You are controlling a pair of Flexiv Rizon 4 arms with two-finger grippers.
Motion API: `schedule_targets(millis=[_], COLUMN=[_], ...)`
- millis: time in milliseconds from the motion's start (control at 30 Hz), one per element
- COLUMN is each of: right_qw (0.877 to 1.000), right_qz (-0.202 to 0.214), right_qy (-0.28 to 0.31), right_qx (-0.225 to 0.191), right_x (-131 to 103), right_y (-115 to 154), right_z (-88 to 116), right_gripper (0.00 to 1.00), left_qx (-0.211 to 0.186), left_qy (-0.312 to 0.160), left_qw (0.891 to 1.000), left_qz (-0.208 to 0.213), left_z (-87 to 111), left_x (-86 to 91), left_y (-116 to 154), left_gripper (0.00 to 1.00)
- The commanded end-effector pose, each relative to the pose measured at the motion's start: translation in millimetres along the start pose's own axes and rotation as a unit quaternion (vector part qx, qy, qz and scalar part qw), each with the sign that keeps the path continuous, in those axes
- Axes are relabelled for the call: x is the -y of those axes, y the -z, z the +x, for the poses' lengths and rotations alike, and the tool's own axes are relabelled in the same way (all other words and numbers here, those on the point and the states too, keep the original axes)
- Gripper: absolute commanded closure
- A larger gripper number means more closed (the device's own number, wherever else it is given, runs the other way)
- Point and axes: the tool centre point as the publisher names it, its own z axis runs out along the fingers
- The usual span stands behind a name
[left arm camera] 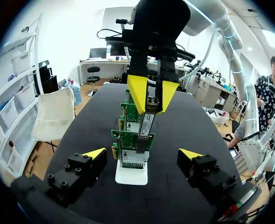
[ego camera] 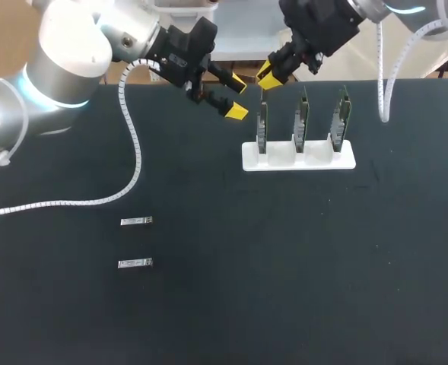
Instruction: Pick up the optical module with the left hand, and insert it into the network port with the right hand.
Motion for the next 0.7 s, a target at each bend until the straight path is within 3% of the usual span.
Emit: schedule_targets(millis=[33,700], right_qw=[1.0,1.0], right_qz=[-0.001,0.0], right_qy=[-0.002,-0.015], right_qx=[0.001,-0.002], right_x=[1.1,1.3], right_y=[-2.0,-7.4], right_z=[0.9,6.6], right_gripper=[1.0,1.0], left_qx=[-0.002,-0.002], left_qy=[0.0,0.0], left_qw=[1.0,1.0], left_qz=[0.002,0.002], left_z=[-0.5,-0.5], left_x=[-1.9,-1.9], left_y=[-0.4,-0.4], left_gripper=[0.0,0.0])
